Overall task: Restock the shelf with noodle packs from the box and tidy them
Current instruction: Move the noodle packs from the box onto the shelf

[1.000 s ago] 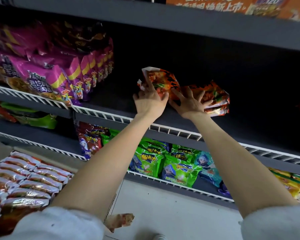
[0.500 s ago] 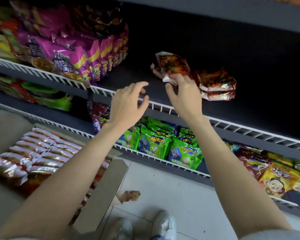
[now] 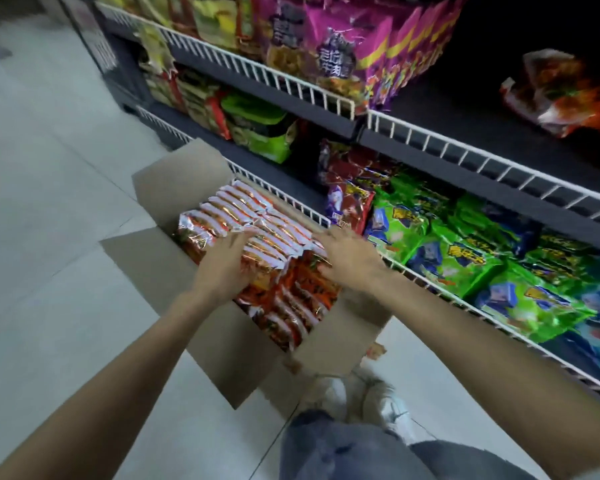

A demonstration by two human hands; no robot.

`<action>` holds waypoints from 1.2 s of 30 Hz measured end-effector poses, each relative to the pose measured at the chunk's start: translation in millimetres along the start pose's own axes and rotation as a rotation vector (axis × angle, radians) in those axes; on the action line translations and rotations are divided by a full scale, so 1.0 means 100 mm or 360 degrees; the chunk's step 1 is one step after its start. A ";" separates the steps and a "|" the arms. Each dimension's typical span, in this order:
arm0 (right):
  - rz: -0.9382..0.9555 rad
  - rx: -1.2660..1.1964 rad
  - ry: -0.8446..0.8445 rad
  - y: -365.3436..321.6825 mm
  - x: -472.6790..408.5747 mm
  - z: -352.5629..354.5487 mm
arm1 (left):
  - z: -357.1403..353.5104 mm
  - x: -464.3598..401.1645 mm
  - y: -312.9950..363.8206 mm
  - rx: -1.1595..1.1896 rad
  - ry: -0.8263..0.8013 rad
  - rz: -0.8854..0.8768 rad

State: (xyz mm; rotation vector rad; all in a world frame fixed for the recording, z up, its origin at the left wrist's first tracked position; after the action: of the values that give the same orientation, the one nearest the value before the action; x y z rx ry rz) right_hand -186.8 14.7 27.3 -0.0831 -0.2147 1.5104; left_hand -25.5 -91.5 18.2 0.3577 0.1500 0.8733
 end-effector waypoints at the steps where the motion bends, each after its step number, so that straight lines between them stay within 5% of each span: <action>1: -0.0039 0.0006 -0.0140 0.04 -0.11 -0.19 | -0.10 -0.03 -0.04 -0.0085 -0.0056 -0.0031; 8: -0.0436 -0.0213 -0.0510 0.34 -0.26 -0.99 | -0.80 -0.40 -0.14 -0.0640 -0.0362 -0.0138; 23: -0.0521 0.0115 -0.0399 0.34 -0.41 -1.07 | -0.90 -0.55 -0.27 -0.0854 -0.0231 -0.0333; 36: -0.0560 0.0148 -0.0020 0.41 -0.40 -0.49 | -0.92 -0.61 -0.31 -0.1044 -0.0447 -0.0458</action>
State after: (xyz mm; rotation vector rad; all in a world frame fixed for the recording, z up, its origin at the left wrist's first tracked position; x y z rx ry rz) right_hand -219.0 -19.2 -31.9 0.0373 -0.1589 1.1687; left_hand -67.5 -134.2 -79.6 -0.1572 -0.3360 0.5385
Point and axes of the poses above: each hand's wrist, its own x-axis away from the middle knuckle, its own z-axis out of the back of the hand, y = z × x, the point moved 7 cm from there along -x, towards the middle knuckle, and after that the axes turned 9 degrees about z, right-handed, at the moved point
